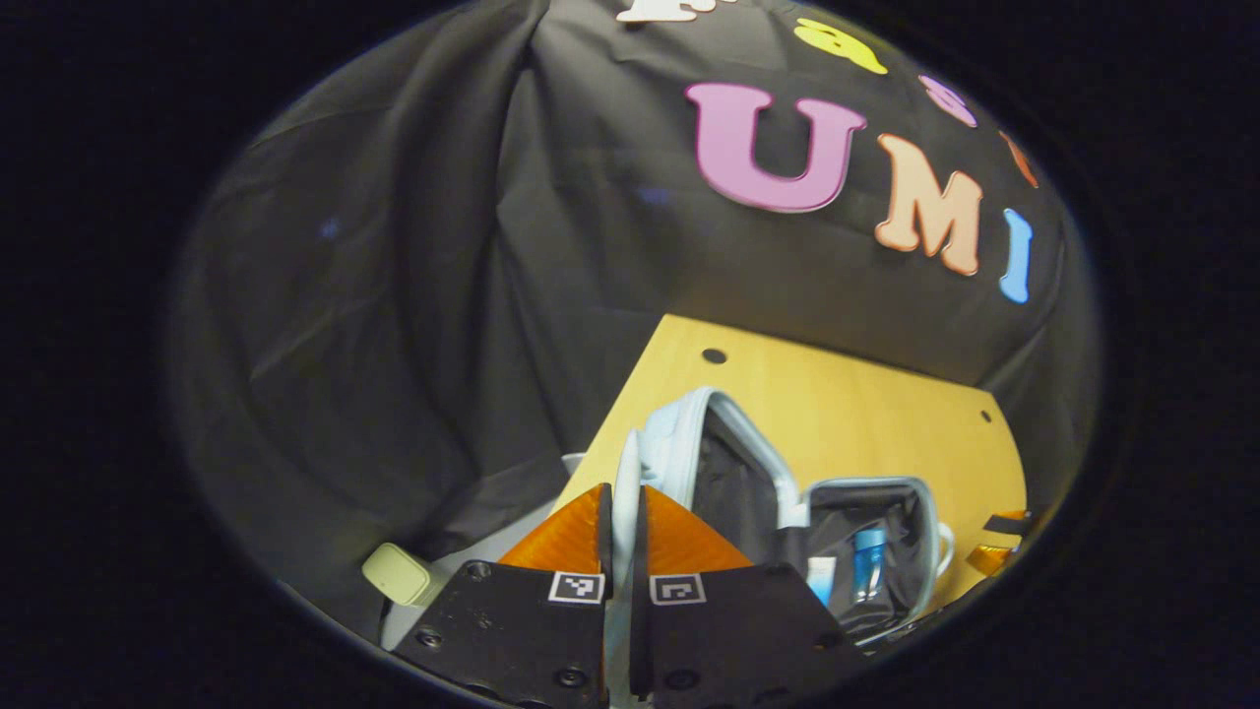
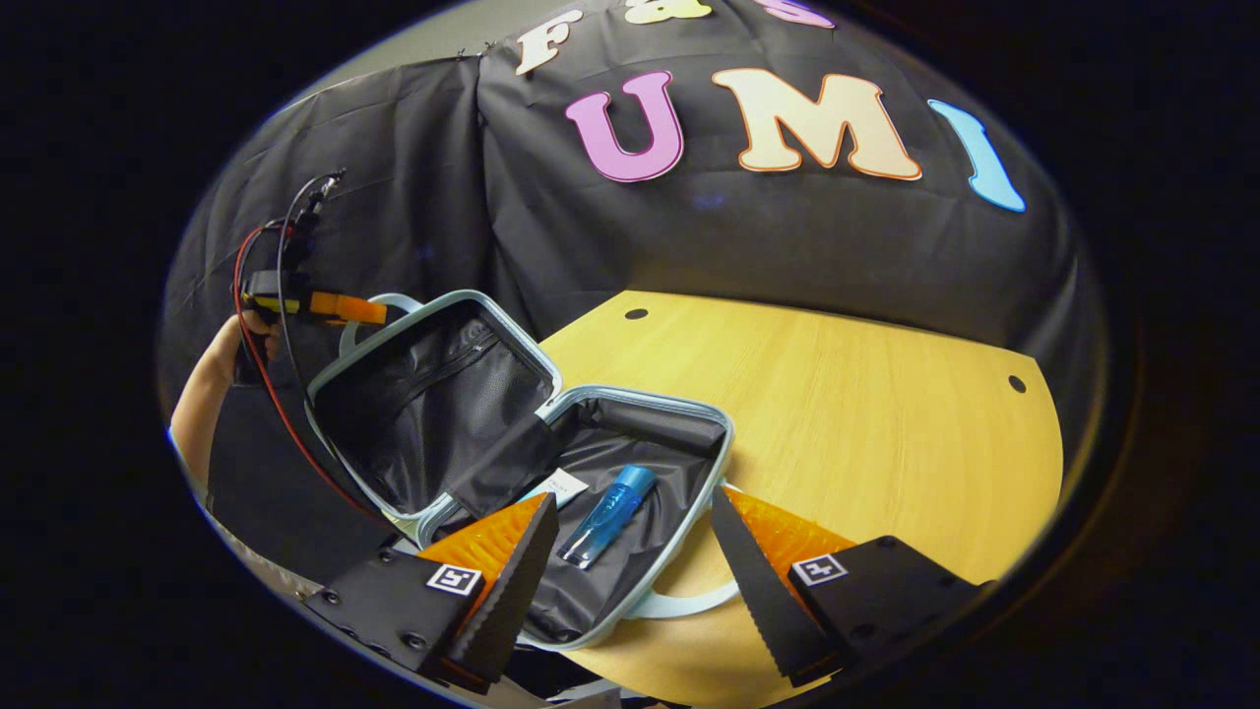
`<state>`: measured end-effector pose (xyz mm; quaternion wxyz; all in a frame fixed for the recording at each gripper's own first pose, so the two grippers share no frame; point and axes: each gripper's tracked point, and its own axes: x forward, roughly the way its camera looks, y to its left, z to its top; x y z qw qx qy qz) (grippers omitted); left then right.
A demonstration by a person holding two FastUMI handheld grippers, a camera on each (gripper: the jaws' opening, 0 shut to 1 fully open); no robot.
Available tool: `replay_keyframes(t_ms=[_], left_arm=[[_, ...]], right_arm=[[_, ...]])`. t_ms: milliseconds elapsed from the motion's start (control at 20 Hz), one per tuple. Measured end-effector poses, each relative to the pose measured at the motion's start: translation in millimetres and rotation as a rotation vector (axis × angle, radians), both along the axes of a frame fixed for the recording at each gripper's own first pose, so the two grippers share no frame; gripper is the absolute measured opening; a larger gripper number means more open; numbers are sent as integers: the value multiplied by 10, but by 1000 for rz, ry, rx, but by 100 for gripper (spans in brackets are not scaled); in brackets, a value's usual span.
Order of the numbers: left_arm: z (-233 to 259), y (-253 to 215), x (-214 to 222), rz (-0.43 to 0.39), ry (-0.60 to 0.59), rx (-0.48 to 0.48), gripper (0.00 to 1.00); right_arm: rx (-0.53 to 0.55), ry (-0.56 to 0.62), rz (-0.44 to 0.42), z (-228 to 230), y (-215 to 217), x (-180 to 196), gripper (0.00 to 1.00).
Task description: First open the suitcase, pack the skin care products into it, and then close the suitcase.
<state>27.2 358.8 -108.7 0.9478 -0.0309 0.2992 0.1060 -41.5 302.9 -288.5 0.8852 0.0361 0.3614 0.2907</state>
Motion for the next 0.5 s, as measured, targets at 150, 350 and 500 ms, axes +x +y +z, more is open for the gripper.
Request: replay_keyframes(t_ms=[150, 350, 500], left_arm=[[255, -466, 23, -66, -49, -5, 2], [423, -1153, 128, -168, -87, -17, 2], [443, -1640, 217, -250, -99, -54, 3]], right_arm=[[12, -12, -6, 62, -212, 13, 98], [23, -22, -25, 114, -478, 32, 98], [24, -20, -40, 114, -661, 13, 98]])
